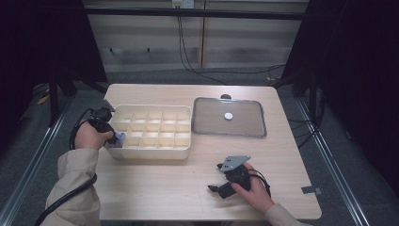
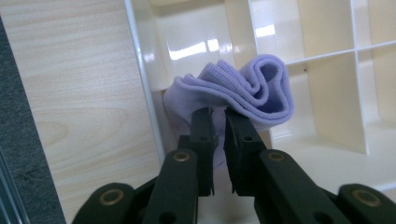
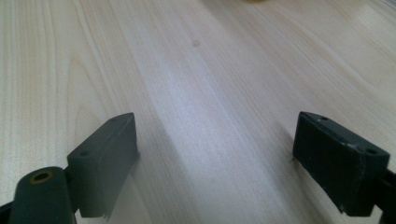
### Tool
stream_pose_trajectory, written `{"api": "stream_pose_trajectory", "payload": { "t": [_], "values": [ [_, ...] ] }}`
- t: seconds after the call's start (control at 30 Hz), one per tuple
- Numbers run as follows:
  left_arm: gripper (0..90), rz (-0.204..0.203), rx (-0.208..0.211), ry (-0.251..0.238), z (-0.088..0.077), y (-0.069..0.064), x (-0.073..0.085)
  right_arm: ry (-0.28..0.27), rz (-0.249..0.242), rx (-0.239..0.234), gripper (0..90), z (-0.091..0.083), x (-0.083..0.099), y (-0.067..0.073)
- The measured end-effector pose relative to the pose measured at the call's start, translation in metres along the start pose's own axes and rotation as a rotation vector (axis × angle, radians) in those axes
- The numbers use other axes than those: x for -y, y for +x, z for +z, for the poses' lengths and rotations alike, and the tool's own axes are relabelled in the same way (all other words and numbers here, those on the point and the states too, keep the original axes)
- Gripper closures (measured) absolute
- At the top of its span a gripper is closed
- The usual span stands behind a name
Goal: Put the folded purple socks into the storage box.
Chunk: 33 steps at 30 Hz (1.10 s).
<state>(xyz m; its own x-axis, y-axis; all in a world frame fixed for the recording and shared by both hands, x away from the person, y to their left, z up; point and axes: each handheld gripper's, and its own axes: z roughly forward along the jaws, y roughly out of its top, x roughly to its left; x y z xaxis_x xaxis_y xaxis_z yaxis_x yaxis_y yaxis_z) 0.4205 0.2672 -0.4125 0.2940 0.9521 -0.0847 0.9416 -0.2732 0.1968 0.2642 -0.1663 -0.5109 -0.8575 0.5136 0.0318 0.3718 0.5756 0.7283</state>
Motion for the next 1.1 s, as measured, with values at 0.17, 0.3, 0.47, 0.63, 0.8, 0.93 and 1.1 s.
{"api": "stream_pose_trajectory", "payload": {
  "t": [0.17,0.3,0.47,0.63,0.8,0.93,1.1],
  "values": [
    [73.2,0.008,-0.004,-0.014,-0.004,-0.001,0.0,-0.001,-0.004,0.0,13.1,0.0,0.0,0.0],
    [67.0,0.003,0.014,-0.017,-0.008,-0.002,0.001,0.0,-0.003,-0.001,13.1,0.0,0.0,0.0],
    [59.2,0.007,0.029,-0.04,-0.013,-0.005,0.0,0.0,-0.004,0.0,13.1,0.0,0.0,0.0],
    [50.3,0.024,0.029,-0.063,-0.018,-0.011,-0.002,-0.001,-0.005,0.0,13.1,0.0,0.0,0.0],
    [46.1,0.025,0.034,-0.071,-0.019,-0.013,-0.004,-0.001,-0.004,0.0,13.1,0.0,0.0,0.0],
    [38.3,0.028,0.028,-0.083,-0.02,-0.015,-0.006,-0.001,-0.004,0.0,13.1,0.0,0.0,0.0],
    [34.3,0.031,0.035,-0.089,-0.02,-0.017,-0.007,-0.001,-0.005,-0.001,13.1,0.0,0.0,0.0]
  ]
}}
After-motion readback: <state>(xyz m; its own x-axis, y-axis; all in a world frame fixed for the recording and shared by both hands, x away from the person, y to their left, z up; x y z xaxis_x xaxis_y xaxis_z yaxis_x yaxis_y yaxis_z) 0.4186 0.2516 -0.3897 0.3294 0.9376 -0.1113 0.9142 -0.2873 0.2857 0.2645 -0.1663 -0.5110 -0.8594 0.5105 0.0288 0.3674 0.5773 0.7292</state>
